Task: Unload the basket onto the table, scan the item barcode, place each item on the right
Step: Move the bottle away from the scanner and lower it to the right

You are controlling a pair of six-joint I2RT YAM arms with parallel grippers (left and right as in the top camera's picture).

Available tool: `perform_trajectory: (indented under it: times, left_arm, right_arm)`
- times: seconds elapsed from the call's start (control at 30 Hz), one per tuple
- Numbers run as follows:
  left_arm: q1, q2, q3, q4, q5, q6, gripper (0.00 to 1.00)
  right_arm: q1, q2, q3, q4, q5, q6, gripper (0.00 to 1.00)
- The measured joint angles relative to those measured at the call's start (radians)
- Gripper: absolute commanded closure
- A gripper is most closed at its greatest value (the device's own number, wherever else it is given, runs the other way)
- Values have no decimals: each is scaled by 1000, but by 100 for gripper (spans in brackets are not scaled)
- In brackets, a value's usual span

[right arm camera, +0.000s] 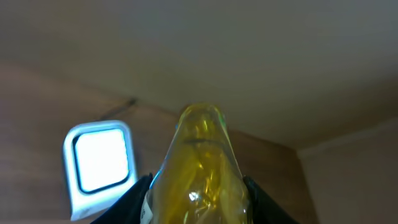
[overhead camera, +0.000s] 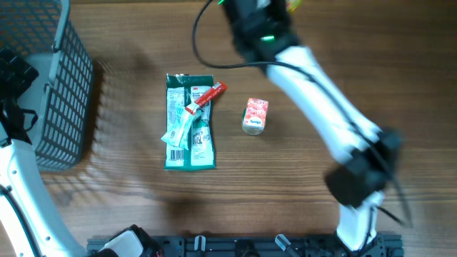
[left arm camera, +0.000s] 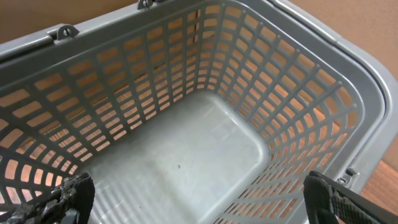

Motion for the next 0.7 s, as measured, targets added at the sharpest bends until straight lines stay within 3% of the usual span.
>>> perform_trajectory:
  times: [0.17, 0.33, 0.43, 0.6, 0.7]
  left_arm:
    - [0, 0, 0, 0, 0, 0, 0]
    - [0, 0, 0, 0, 0, 0, 0]
    - [0, 0, 0, 0, 0, 0, 0]
    - [0, 0, 0, 0, 0, 0, 0]
    - [0, 0, 0, 0, 0, 0, 0]
  right_arm:
    - [-171, -268, 23, -338, -275, 135, 96]
    - [-407, -264, 6, -663, -618, 173, 93]
    - [-510, -248, -85, -710, -727, 176, 92]
    - [-633, -241, -342, -613, -787, 179, 90]
    - [-653, -241, -485, -502, -799, 179, 75]
